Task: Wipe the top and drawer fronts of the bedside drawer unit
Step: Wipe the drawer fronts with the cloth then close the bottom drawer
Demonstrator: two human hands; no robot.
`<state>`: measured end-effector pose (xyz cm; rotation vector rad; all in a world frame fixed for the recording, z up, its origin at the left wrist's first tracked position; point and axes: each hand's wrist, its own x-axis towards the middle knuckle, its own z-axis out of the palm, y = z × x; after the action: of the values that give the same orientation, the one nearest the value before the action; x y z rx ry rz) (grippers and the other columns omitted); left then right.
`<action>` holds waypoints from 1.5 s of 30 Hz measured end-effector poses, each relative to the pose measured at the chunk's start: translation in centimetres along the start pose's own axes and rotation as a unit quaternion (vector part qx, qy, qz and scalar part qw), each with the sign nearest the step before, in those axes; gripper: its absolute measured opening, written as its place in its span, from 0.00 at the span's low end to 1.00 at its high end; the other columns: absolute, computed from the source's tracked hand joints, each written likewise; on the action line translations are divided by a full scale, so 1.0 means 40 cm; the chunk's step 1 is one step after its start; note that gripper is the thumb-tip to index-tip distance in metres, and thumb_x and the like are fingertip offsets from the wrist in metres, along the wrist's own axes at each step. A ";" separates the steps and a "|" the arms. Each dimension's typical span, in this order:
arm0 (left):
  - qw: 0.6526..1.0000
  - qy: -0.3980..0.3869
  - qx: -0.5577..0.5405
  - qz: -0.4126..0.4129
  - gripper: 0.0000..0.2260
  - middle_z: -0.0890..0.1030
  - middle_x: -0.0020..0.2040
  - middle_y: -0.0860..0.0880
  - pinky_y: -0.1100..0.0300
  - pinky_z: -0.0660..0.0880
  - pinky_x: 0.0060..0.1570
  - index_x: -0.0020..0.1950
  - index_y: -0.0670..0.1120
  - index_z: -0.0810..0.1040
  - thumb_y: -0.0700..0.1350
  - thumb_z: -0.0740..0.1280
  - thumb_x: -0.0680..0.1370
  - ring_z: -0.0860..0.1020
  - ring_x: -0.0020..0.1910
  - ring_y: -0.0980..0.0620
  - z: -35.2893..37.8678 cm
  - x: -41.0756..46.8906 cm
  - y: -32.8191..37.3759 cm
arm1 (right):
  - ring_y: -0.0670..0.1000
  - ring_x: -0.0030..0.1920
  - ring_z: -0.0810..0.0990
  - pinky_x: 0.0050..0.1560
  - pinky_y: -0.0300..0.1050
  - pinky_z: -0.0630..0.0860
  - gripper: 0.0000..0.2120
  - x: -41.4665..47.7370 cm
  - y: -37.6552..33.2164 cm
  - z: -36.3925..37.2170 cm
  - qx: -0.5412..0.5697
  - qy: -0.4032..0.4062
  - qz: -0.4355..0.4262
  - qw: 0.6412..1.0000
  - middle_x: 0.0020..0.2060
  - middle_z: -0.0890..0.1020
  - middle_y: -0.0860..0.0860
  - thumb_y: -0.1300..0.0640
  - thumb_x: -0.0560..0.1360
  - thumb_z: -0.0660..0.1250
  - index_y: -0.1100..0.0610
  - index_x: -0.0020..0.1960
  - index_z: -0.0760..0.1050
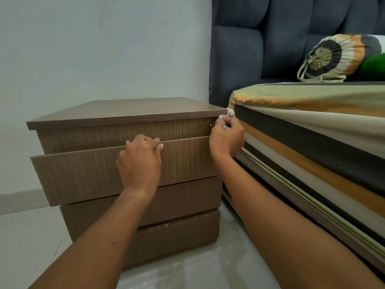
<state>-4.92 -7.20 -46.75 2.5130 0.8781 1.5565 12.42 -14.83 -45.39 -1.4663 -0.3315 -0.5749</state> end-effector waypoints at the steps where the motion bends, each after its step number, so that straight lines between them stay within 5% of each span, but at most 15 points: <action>1: 1.000 0.000 0.001 0.004 0.09 0.83 0.46 0.47 0.47 0.80 0.50 0.52 0.45 0.85 0.48 0.67 0.79 0.82 0.41 0.49 0.001 -0.001 -0.004 | 0.42 0.45 0.76 0.43 0.34 0.69 0.03 -0.010 0.013 0.005 -0.019 -0.020 -0.007 1.000 0.42 0.79 0.44 0.55 0.77 0.68 0.51 0.46 0.80; 3: 1.000 0.001 0.002 0.013 0.10 0.83 0.47 0.47 0.46 0.79 0.53 0.53 0.44 0.85 0.47 0.66 0.80 0.82 0.42 0.47 0.004 -0.003 -0.010 | 0.46 0.46 0.78 0.41 0.39 0.71 0.03 -0.012 0.030 -0.001 -0.020 -0.053 0.032 0.998 0.44 0.81 0.47 0.55 0.76 0.68 0.50 0.44 0.79; 5: 1.000 -0.011 -0.002 0.024 0.11 0.82 0.50 0.47 0.44 0.75 0.61 0.58 0.45 0.84 0.46 0.66 0.80 0.81 0.46 0.46 0.003 -0.009 -0.015 | 0.48 0.44 0.80 0.40 0.41 0.75 0.04 0.014 0.020 -0.019 0.070 -0.029 0.178 0.981 0.43 0.82 0.49 0.56 0.78 0.67 0.52 0.44 0.78; 8: 0.994 -0.065 0.067 0.063 0.22 0.75 0.65 0.45 0.41 0.56 0.74 0.72 0.45 0.73 0.53 0.62 0.81 0.75 0.64 0.44 0.003 -0.034 -0.027 | 0.50 0.43 0.83 0.46 0.45 0.83 0.03 0.044 0.025 -0.070 0.240 0.075 0.398 0.882 0.45 0.81 0.53 0.58 0.80 0.64 0.58 0.51 0.74; 10: 0.981 -0.103 0.134 0.090 0.29 0.65 0.75 0.44 0.38 0.45 0.73 0.78 0.44 0.62 0.59 0.57 0.81 0.63 0.76 0.45 0.005 -0.055 -0.041 | 0.50 0.45 0.84 0.47 0.46 0.84 0.09 0.034 0.045 -0.097 0.261 0.138 0.420 0.858 0.49 0.81 0.54 0.56 0.82 0.61 0.58 0.60 0.71; 13: 0.975 -0.135 0.151 0.088 0.33 0.55 0.80 0.45 0.34 0.42 0.74 0.81 0.45 0.52 0.61 0.52 0.81 0.50 0.80 0.47 0.014 -0.058 -0.051 | 0.49 0.47 0.81 0.43 0.43 0.82 0.08 0.004 0.050 -0.117 0.220 0.153 0.334 0.904 0.52 0.77 0.51 0.52 0.84 0.58 0.51 0.61 0.69; 16: 0.969 -0.161 0.165 0.093 0.33 0.49 0.81 0.46 0.34 0.40 0.74 0.81 0.46 0.48 0.61 0.49 0.81 0.45 0.80 0.46 0.016 -0.050 -0.056 | 0.47 0.43 0.79 0.38 0.44 0.79 0.04 -0.057 0.030 -0.103 0.133 0.080 0.199 0.968 0.47 0.76 0.48 0.50 0.84 0.56 0.50 0.55 0.66; 20: 0.962 -0.176 0.185 0.098 0.31 0.43 0.81 0.48 0.36 0.37 0.74 0.81 0.46 0.44 0.59 0.49 0.82 0.41 0.79 0.45 0.010 -0.054 -0.098 | 0.54 0.63 0.74 0.61 0.52 0.76 0.01 -0.170 0.078 -0.057 -0.045 -0.075 -0.021 0.996 0.62 0.72 0.52 0.54 0.82 0.61 0.51 0.51 0.69; 24: 0.982 -0.119 0.145 0.000 0.33 0.42 0.81 0.48 0.38 0.34 0.72 0.81 0.46 0.44 0.57 0.53 0.82 0.41 0.79 0.45 -0.006 -0.087 -0.189 | 0.54 0.80 0.50 0.75 0.51 0.55 0.10 -0.247 0.144 -0.009 -0.147 -0.178 -0.154 0.961 0.79 0.57 0.50 0.58 0.81 0.62 0.50 0.61 0.74; 28: 0.985 -0.071 0.113 -0.109 0.34 0.42 0.81 0.47 0.39 0.37 0.73 0.81 0.45 0.46 0.56 0.56 0.81 0.41 0.80 0.44 -0.033 -0.128 -0.298 | 0.52 0.81 0.45 0.78 0.54 0.54 0.23 -0.354 0.138 0.042 -0.140 -0.251 -0.235 0.929 0.81 0.52 0.50 0.64 0.82 0.58 0.51 0.76 0.65; 33: 0.974 -0.047 0.006 -0.223 0.31 0.45 0.82 0.51 0.39 0.49 0.76 0.81 0.49 0.45 0.51 0.57 0.83 0.49 0.80 0.46 -0.056 -0.188 -0.414 | 0.55 0.81 0.52 0.78 0.51 0.54 0.41 -0.499 0.100 0.141 -0.158 -0.329 -0.403 0.839 0.81 0.57 0.54 0.74 0.70 0.64 0.53 0.80 0.60; 38: 0.959 -0.043 -0.093 -0.263 0.22 0.72 0.73 0.49 0.47 0.67 0.69 0.78 0.53 0.62 0.47 0.57 0.83 0.70 0.71 0.45 -0.073 -0.232 -0.493 | 0.55 0.80 0.58 0.77 0.55 0.62 0.37 -0.626 0.045 0.256 -0.078 -0.437 -0.503 0.741 0.79 0.61 0.56 0.74 0.74 0.60 0.59 0.80 0.59; 40: 0.958 -0.031 -0.097 -0.270 0.15 0.82 0.59 0.46 0.46 0.75 0.59 0.64 0.51 0.77 0.43 0.56 0.82 0.78 0.59 0.42 -0.079 -0.241 -0.522 | 0.56 0.79 0.60 0.75 0.56 0.64 0.37 -0.680 0.039 0.279 -0.068 -0.485 -0.505 0.711 0.79 0.62 0.57 0.73 0.73 0.61 0.60 0.80 0.58; 42: 0.945 -0.025 -0.120 -0.303 0.15 0.84 0.51 0.46 0.46 0.77 0.54 0.54 0.50 0.81 0.41 0.55 0.81 0.80 0.52 0.42 -0.087 -0.255 -0.545 | 0.55 0.78 0.61 0.73 0.57 0.66 0.38 -0.716 0.040 0.276 -0.094 -0.508 -0.500 0.695 0.78 0.63 0.56 0.72 0.72 0.61 0.59 0.80 0.57; 45: 0.947 -0.051 -0.104 -0.299 0.16 0.83 0.57 0.48 0.49 0.77 0.51 0.60 0.48 0.81 0.38 0.55 0.81 0.79 0.49 0.45 -0.096 -0.276 -0.562 | 0.53 0.76 0.62 0.67 0.55 0.65 0.38 -0.724 0.038 0.260 -0.168 -0.479 -0.536 0.674 0.78 0.63 0.52 0.64 0.74 0.58 0.54 0.82 0.52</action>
<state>-21.52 5.23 -61.28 1.9046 1.2329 1.2275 -9.21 0.15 -61.41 -1.7345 -2.1309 -0.7357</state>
